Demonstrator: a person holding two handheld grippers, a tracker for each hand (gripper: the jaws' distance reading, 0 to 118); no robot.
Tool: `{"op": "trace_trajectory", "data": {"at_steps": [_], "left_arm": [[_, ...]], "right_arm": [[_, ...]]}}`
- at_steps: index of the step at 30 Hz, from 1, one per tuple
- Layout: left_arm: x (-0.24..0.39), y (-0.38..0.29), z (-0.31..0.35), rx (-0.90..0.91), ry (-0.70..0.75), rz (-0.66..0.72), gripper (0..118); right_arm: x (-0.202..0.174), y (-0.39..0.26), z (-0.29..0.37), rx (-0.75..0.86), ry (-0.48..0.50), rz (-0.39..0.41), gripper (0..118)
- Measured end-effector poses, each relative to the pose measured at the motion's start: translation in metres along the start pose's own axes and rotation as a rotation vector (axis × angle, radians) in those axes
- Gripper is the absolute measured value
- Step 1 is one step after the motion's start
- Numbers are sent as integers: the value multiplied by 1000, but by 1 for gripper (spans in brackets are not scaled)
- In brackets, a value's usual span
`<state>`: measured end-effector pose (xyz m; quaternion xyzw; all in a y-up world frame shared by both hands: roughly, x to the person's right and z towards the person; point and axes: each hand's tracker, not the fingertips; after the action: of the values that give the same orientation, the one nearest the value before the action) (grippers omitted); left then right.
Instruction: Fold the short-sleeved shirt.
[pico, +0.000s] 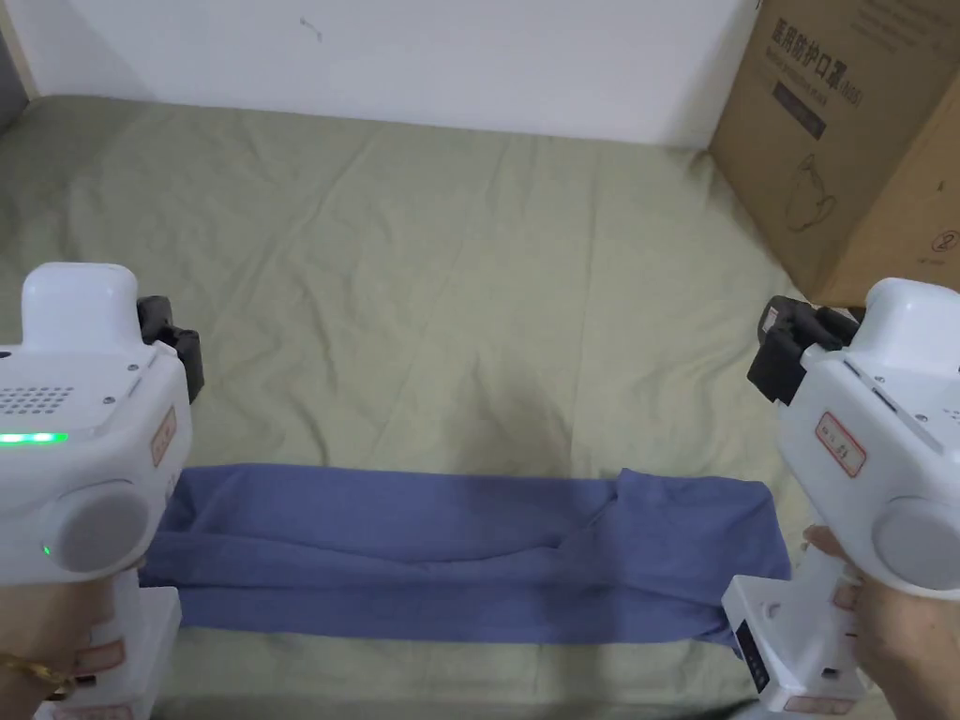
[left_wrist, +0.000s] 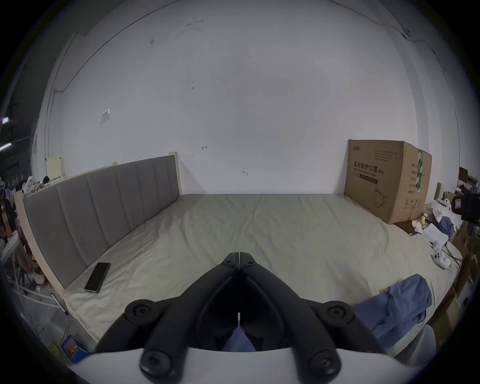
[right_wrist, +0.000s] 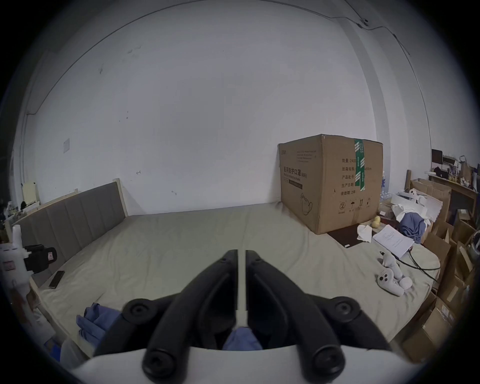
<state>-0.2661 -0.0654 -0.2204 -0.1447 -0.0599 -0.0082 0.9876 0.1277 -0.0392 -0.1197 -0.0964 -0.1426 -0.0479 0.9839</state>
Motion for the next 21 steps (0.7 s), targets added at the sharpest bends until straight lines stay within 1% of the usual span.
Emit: {"op": "trace_trajectory", "data": {"at_steps": [2,3,6,9,10,11,13,14,16,19,21], "left_arm": [[0,-1,-3,-26,-29,6,0],[-1,-3,-5,-34,-36,7,0],[-8,-4,-12,-60,-37,13,0],[-29,-2,-23,-154,-52,74,1],[-41,-1,-28,-197,-65,113,5],[-53,-3,-34,-230,-94,163,30],[-76,-8,-49,-341,-98,255,92],[-86,-15,-56,-381,-68,280,112],[-109,-28,-69,-454,-50,350,113],[-145,-59,-91,-616,-137,527,113],[-156,-80,-96,-690,-185,625,113]], "right_arm": [[-1,-1,-3,-7,6,-4,0],[-7,1,-1,-20,21,-3,0],[-9,0,-3,-25,24,-1,0],[-8,0,-6,-41,37,-5,0],[-9,0,-8,-49,41,1,0],[-10,-1,-9,-57,42,10,0],[-10,-3,-11,-70,41,30,0],[-10,-4,-12,-76,39,33,0],[-12,-5,-14,-91,34,30,0],[-12,-6,-18,-117,27,15,0],[-13,-7,-21,-138,20,6,0]]}}
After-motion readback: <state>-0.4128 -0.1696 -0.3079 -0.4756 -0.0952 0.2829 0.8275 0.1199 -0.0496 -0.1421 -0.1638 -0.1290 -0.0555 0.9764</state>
